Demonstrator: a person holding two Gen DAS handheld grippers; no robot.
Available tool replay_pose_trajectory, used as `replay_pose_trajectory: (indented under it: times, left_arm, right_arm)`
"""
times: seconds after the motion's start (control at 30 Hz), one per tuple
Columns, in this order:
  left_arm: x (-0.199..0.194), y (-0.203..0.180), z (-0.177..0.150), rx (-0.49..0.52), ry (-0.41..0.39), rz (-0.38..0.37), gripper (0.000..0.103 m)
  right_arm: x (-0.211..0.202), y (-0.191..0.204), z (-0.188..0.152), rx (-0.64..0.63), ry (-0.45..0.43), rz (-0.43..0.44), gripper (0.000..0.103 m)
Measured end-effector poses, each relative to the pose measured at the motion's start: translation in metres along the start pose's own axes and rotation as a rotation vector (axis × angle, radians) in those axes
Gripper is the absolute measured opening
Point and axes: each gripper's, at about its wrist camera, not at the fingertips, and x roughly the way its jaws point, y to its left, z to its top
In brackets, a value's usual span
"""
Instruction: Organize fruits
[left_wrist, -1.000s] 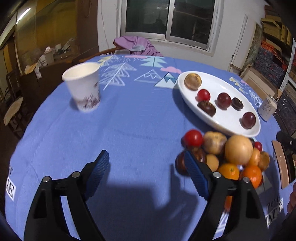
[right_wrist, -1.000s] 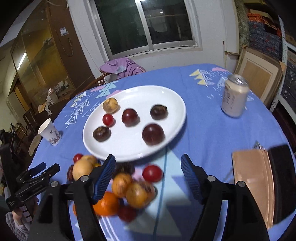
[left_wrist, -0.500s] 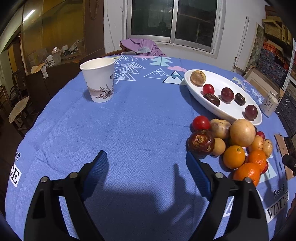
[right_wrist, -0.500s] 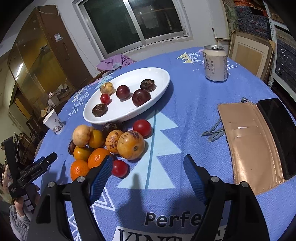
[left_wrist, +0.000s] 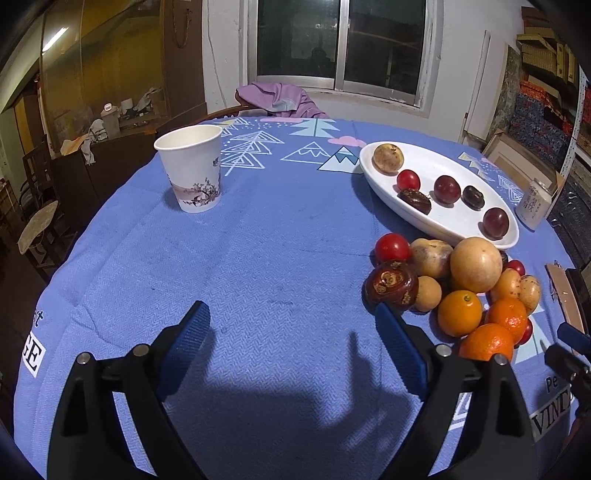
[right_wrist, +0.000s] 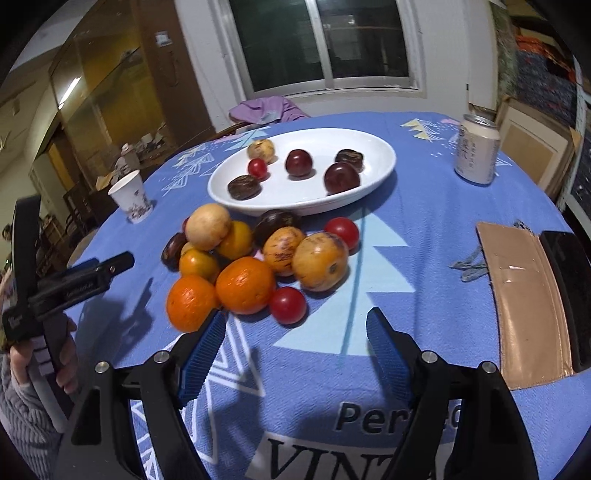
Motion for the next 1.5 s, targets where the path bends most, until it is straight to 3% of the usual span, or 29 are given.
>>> replay_pose_trajectory:
  times: [0.57, 0.87, 1.03, 1.13, 1.5]
  left_arm:
    - [-0.001, 0.006, 0.003, -0.027, 0.002, -0.021, 0.090]
    - [0.002, 0.016, 0.008, -0.054, 0.012, -0.119, 0.085]
    - [0.007, -0.016, 0.004, 0.073, 0.004, -0.124, 0.076]
    - [0.011, -0.034, 0.005, 0.142, -0.021, -0.105, 0.075]
    - [0.050, -0.040, 0.024, 0.097, 0.051, -0.151, 0.072]
  right_arm:
    - [0.000, 0.000, -0.002, 0.001, 0.007, 0.011, 0.081]
    - [-0.005, 0.008, -0.004, -0.025, 0.004, 0.034, 0.081]
    - [-0.008, 0.016, -0.007, -0.057, 0.004, 0.040, 0.081]
    - [-0.010, 0.020, -0.008, -0.075, 0.003, 0.047, 0.081]
    - [-0.008, 0.025, -0.010, -0.093, 0.009, 0.044, 0.081]
